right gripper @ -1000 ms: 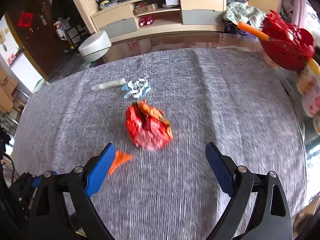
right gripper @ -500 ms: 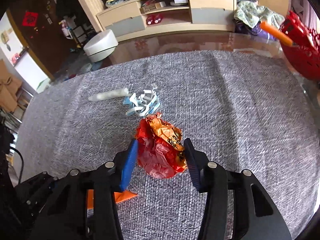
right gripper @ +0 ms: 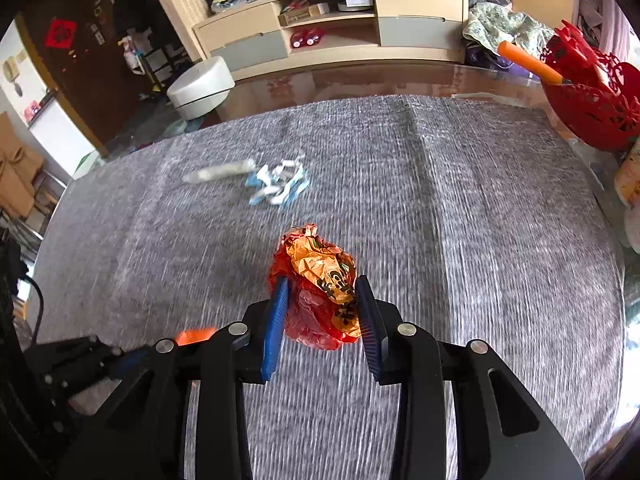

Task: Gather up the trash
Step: 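Carry the orange paper and red wrapper into the bin and open both tools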

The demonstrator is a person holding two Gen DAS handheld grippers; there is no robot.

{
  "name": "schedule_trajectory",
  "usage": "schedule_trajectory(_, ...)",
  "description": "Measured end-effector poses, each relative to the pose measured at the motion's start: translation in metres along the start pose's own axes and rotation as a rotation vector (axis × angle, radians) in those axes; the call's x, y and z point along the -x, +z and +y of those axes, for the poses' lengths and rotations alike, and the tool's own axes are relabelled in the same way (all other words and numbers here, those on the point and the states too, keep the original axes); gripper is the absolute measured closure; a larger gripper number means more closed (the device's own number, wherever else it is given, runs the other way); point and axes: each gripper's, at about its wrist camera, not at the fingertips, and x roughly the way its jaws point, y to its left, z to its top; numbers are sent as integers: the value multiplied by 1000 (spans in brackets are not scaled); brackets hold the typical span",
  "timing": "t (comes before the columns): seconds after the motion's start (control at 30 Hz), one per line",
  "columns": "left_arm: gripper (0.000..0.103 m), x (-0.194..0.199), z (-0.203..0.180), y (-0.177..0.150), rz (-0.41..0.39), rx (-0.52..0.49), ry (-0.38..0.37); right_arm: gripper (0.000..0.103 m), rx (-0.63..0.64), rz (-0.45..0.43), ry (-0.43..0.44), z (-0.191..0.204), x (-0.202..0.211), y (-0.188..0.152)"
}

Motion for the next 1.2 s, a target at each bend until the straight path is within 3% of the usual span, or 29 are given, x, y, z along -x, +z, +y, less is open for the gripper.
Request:
schedule_trajectory(0.27,84,58,2,-27,-60,50,76,68,14,-28,-19,18,50,-33)
schedule_trajectory(0.7,84,140,-14,-105,-132,76,107,68,62,-69,-14,47,126,-112)
schedule_trajectory(0.9,84,143,-19,-152,-105,80,93,68,58,-31,-2,48,130,-159)
schedule_trajectory(1.2,84,117,-23,-207,-24,95,77,68,26,56,10,49,105,-212)
